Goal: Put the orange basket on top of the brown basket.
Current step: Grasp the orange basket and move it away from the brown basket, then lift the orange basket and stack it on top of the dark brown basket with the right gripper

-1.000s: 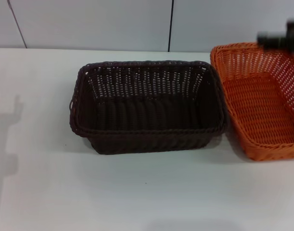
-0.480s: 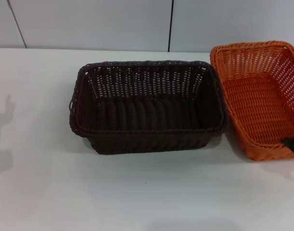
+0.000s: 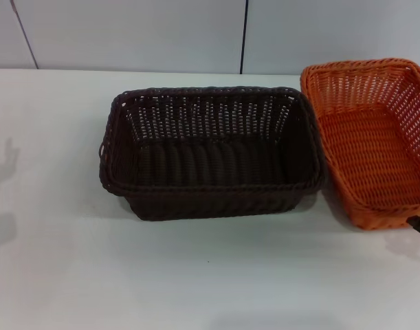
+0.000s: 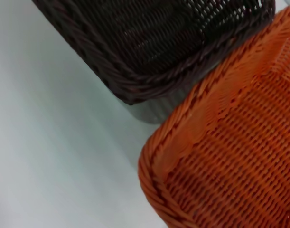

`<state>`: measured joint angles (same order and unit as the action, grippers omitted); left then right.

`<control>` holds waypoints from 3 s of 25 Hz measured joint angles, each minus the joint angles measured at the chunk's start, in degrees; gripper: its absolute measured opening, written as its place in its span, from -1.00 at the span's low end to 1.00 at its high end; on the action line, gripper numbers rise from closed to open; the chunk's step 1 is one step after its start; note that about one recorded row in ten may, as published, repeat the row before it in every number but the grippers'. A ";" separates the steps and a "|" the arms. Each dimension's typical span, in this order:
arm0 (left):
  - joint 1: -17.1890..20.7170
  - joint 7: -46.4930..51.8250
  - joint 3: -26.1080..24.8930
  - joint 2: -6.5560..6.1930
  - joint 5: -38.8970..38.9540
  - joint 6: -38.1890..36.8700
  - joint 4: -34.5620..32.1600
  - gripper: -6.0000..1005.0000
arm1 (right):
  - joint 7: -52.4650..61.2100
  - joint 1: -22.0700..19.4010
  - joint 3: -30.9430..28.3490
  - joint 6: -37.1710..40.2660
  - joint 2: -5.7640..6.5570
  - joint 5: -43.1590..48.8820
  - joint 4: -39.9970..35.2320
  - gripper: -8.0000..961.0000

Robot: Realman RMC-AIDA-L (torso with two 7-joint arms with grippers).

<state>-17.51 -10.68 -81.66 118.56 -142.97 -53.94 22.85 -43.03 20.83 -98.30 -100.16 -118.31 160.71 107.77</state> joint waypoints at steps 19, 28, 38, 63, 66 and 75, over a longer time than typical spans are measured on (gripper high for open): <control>0.06 0.05 -0.16 -0.12 -0.03 -0.34 -0.12 0.62 | 2.25 3.96 5.98 9.22 -0.60 5.40 -15.77 0.51; -0.14 0.05 -0.34 -0.26 0.03 -0.54 -0.37 0.62 | 5.01 6.82 5.39 12.33 -0.46 6.54 -22.04 0.09; -0.25 0.03 -0.34 -0.27 0.06 -0.99 -0.59 0.62 | 7.28 8.48 2.39 8.83 -0.16 6.57 -10.73 -0.53; 2.29 8.73 1.73 0.26 0.21 -0.65 -0.34 0.62 | -37.93 16.95 17.25 0.45 0.58 6.49 8.86 -0.61; 2.90 9.59 2.01 0.32 0.48 -0.59 -0.14 0.62 | -39.37 17.35 18.48 1.32 2.38 6.49 8.81 -0.61; 3.61 9.84 3.27 0.44 4.06 -0.45 -0.04 0.62 | -43.11 17.48 22.05 1.79 4.19 6.53 7.44 -0.61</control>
<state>-13.90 -0.85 -78.39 119.00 -138.91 -54.39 22.81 -86.13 38.31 -76.25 -98.38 -114.13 167.24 115.21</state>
